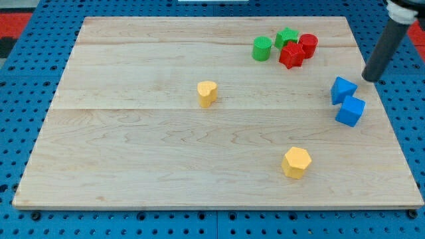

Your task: Move the triangle right to the heart

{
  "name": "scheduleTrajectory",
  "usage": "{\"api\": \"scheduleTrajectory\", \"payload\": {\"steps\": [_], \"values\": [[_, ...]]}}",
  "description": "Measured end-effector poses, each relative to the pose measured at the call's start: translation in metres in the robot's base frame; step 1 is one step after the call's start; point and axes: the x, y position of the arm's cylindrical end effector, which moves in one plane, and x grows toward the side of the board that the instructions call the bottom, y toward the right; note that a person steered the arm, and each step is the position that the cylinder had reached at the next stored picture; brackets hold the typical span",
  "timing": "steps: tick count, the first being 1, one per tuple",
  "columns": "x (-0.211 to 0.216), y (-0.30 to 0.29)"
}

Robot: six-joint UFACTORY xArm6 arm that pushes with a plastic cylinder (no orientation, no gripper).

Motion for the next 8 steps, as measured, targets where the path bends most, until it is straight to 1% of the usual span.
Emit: {"api": "scheduleTrajectory", "payload": {"steps": [1, 2, 3, 4, 5, 6, 7, 8], "values": [[0.032, -0.035], [0.032, -0.122], [0.015, -0.09], [0.011, -0.065], [-0.002, -0.064], [-0.018, -0.053], [-0.031, -0.019], [-0.046, -0.041]]}}
